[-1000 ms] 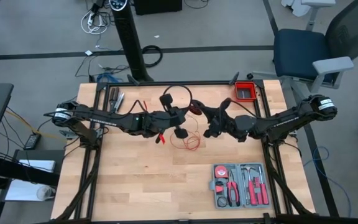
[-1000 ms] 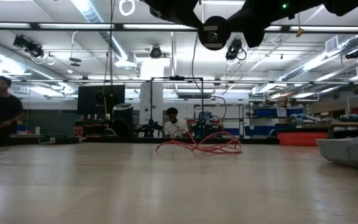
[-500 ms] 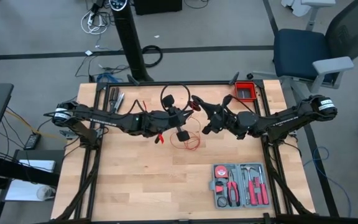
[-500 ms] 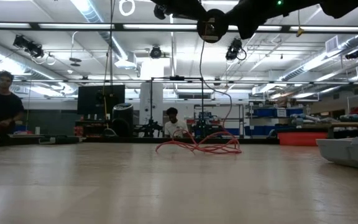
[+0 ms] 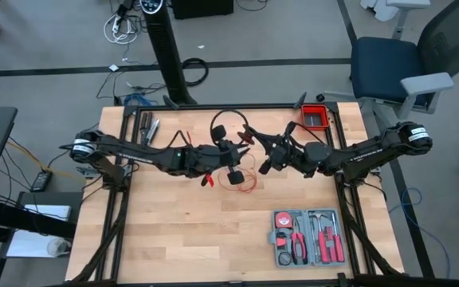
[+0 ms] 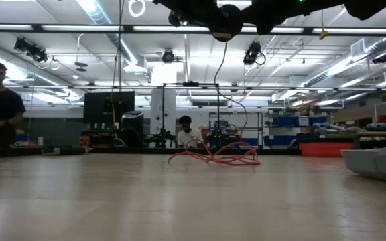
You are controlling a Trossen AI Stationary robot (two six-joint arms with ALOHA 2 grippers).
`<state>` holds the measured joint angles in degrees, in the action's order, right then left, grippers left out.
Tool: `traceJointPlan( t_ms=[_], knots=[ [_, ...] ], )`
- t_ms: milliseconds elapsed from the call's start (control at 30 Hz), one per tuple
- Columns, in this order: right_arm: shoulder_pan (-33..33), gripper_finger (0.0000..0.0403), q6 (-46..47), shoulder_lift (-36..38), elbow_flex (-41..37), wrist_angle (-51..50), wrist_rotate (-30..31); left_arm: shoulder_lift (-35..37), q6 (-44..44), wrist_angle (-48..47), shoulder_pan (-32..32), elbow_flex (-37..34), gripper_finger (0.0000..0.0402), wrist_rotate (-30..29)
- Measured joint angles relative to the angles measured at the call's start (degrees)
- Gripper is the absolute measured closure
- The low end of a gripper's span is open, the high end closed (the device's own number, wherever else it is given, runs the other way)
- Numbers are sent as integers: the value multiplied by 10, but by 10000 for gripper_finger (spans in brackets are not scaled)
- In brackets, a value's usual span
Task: Coil cords
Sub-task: Coil the wire
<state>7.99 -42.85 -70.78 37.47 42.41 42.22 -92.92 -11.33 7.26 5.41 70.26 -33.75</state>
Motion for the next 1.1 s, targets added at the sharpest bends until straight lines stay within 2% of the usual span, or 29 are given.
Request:
traceJointPlan(
  t_ms=[267, 733, 1100],
  knots=[
    [-3, 403, 23, 0, 0, 6, 17, -20, -2, 37, 0, 0, 346, 2],
    [-3, 403, 18, 1, 0, 40, 19, -28, -6, 15, -1, 0, 346, 0],
    [9, 403, -37, 12, 0, 37, 53, -28, -12, -9, -1, 0, 346, -1]
  ],
)
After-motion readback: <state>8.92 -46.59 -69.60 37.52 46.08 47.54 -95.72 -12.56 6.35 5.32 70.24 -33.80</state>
